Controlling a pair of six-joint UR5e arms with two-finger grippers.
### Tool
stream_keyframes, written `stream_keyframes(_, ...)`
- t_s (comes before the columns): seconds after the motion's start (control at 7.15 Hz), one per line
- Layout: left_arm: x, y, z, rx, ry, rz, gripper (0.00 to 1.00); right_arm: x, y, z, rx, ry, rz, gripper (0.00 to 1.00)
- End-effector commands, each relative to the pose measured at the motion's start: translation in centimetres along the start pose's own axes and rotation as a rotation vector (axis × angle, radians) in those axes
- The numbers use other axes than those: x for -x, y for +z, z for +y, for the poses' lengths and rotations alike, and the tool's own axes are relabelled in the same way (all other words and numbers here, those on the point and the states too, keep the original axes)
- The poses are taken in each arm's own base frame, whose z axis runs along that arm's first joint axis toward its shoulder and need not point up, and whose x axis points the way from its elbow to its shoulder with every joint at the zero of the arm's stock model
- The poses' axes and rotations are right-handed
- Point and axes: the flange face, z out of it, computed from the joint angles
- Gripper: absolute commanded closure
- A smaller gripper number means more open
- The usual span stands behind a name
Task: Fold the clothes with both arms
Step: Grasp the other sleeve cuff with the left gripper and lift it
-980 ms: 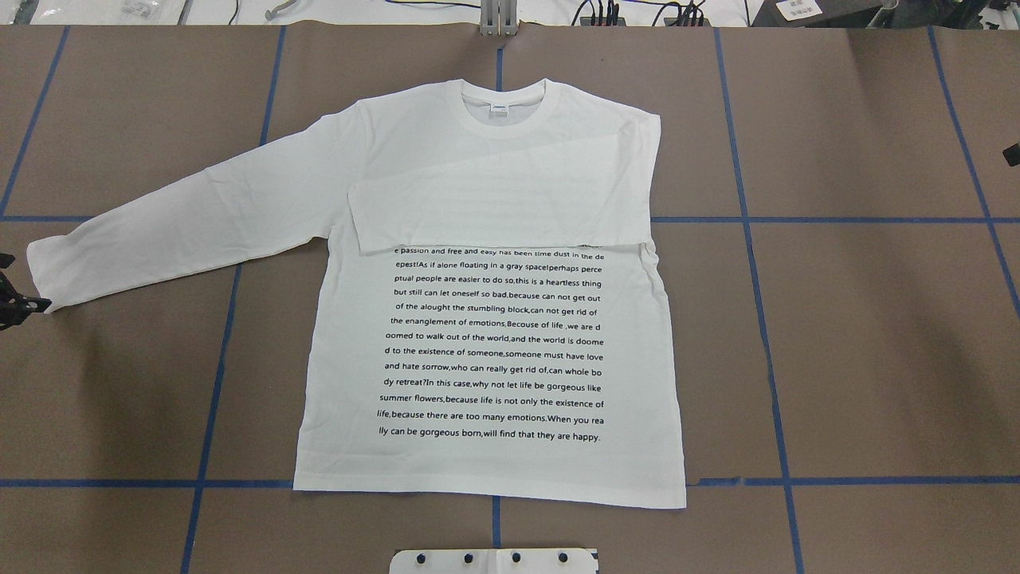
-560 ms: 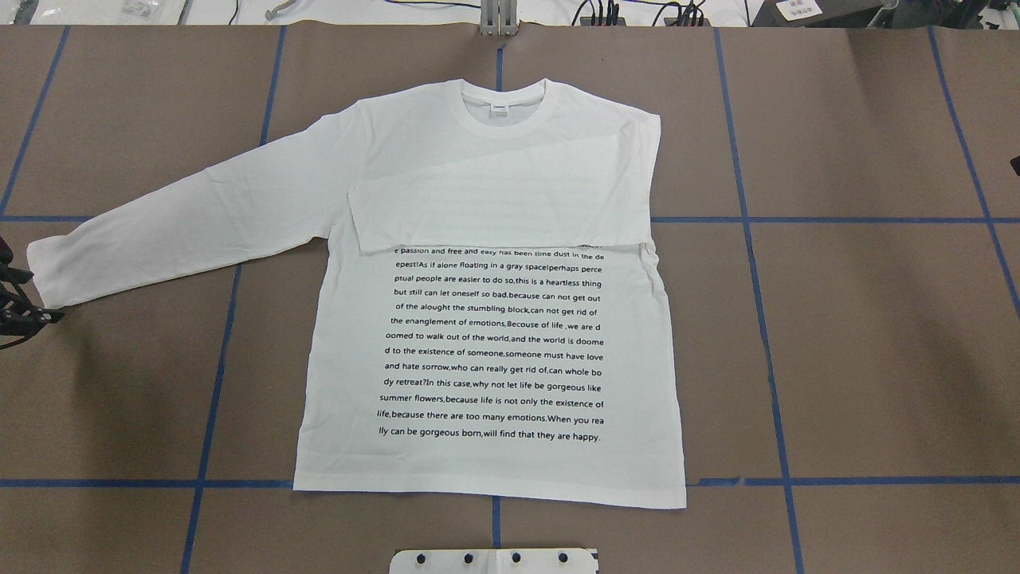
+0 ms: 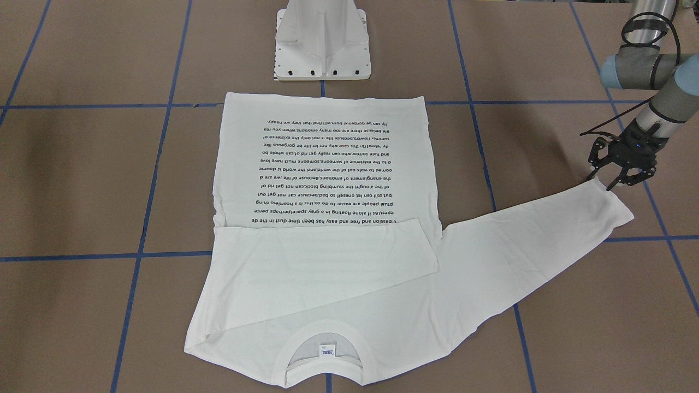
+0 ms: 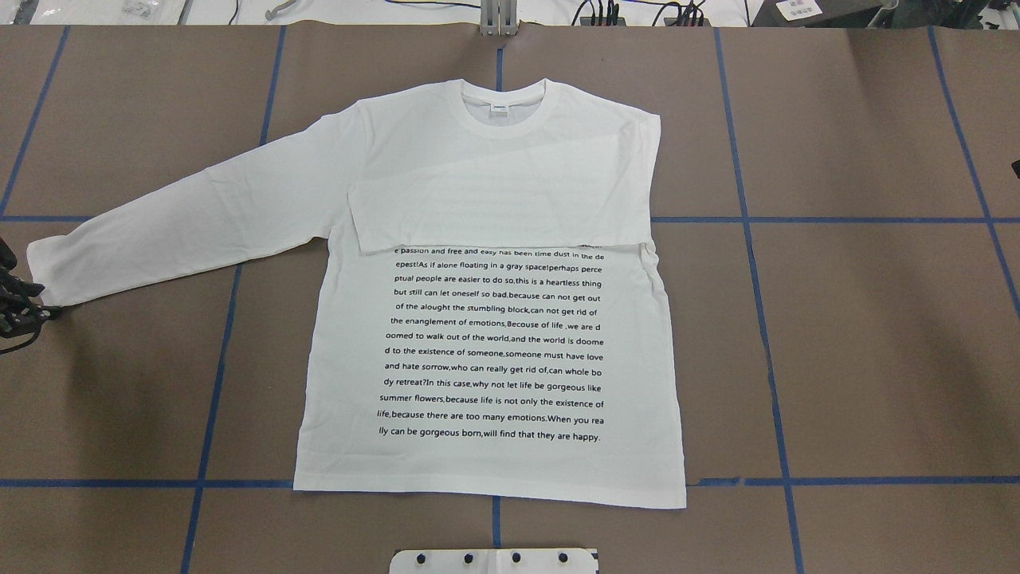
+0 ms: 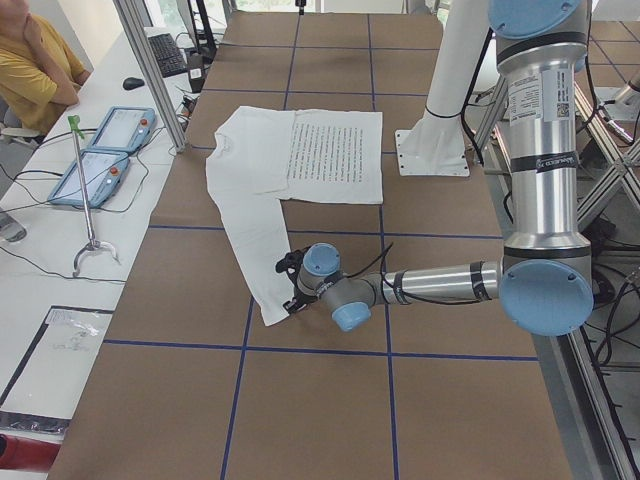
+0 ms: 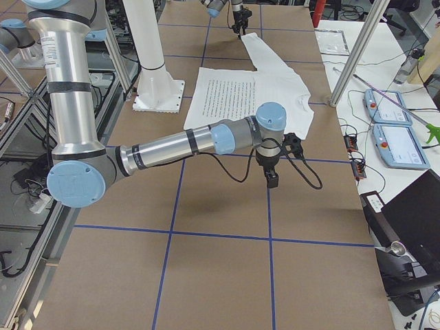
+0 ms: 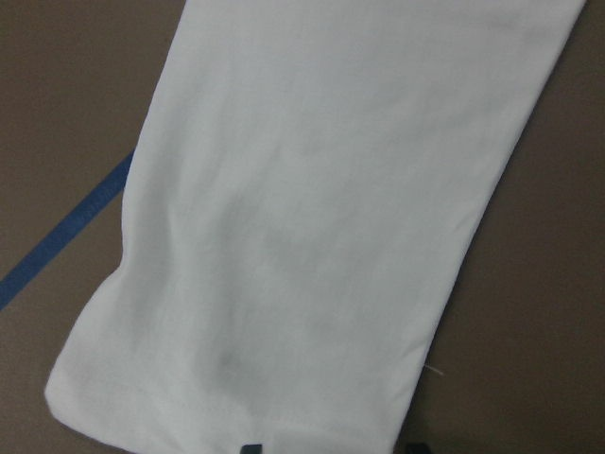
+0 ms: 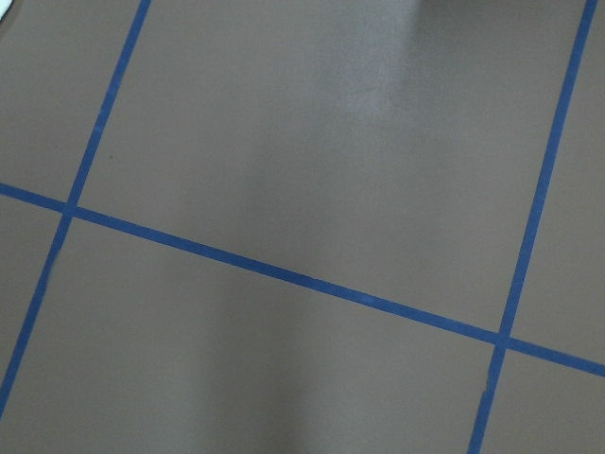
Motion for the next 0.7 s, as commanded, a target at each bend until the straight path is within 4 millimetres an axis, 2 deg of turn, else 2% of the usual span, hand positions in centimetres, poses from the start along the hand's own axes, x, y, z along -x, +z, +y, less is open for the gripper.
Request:
stream_keyframes(0.0, -0.3, -0.2, -0.3, -0.015, 0.012, 0.003, 1.0, 0.0, 0.0, 0.0, 0.0, 0.002, -0.002, 0.0)
stream_keyframes(0.28, -0.8, -1.5, -1.6, -0.069, 0.039, 0.011, 1.0, 0.1, -0.1, -0.1, -0.002, 0.002, -0.003, 0.0)
stream_keyframes(0.42, -1.3, -3.3, -3.6, -0.113, 0.054, 0.019, 1.0, 0.2, -0.1, -0.1, -0.003, 0.004, -0.005, 0.0)
stream_keyframes(0.56, 1.4, -7.0, -5.5, -0.18, 0.019, -0.032, 1.0, 0.2, -0.1, -0.2, -0.004, 0.008, -0.005, 0.0)
